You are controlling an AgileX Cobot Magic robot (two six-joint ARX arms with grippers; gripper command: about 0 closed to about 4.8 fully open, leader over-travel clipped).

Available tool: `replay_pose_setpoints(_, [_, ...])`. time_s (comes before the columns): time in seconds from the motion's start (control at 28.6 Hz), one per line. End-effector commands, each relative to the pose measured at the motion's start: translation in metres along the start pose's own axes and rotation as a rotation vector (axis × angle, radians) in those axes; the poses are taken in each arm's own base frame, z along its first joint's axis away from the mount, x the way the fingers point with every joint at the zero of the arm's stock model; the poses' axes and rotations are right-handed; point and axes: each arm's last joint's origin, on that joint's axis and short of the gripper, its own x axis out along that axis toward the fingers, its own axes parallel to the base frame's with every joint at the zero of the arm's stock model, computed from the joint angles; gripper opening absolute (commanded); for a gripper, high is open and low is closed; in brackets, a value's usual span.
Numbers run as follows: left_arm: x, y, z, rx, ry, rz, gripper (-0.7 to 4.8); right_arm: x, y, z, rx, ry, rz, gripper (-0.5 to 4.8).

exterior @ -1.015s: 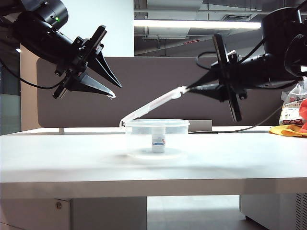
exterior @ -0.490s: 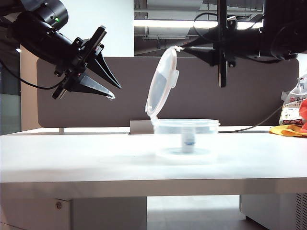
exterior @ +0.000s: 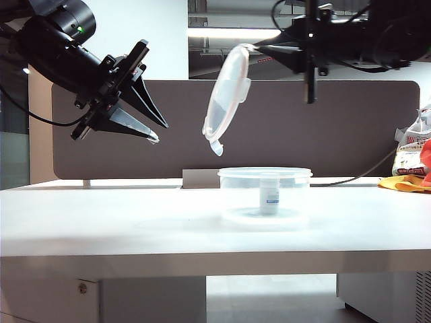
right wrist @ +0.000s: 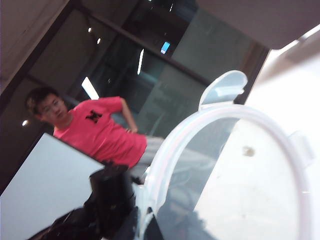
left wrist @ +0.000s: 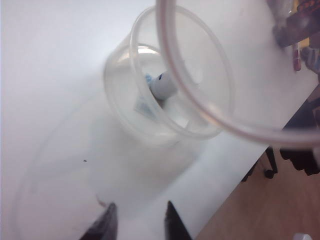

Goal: Remove the lid of the round box, pick up the small white medicine bottle inside, and place it on the table.

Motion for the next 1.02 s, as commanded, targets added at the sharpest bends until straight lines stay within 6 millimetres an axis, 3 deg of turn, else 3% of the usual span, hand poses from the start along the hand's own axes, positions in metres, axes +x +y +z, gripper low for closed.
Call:
replay_pose_setpoints(0.04, [-0.001, -0.001, 0.002, 0.015, -0.007, -0.004, 1.26, -0.012, 0.002, 0.014, -0.031, -0.05, -0.003, -0.02])
replay_pose_setpoints(0.42, [-0.001, -0.001, 0.001, 0.009, 0.003, -0.002, 1.25, -0.075, -0.013, 0.057, -0.01, -0.173, -0.108, -0.03])
replay_pose_setpoints(1.02, [-0.001, -0.002, 0.001, 0.007, 0.004, -0.002, 1.25, -0.144, -0.035, 0.082, 0.121, -0.305, -0.313, -0.02])
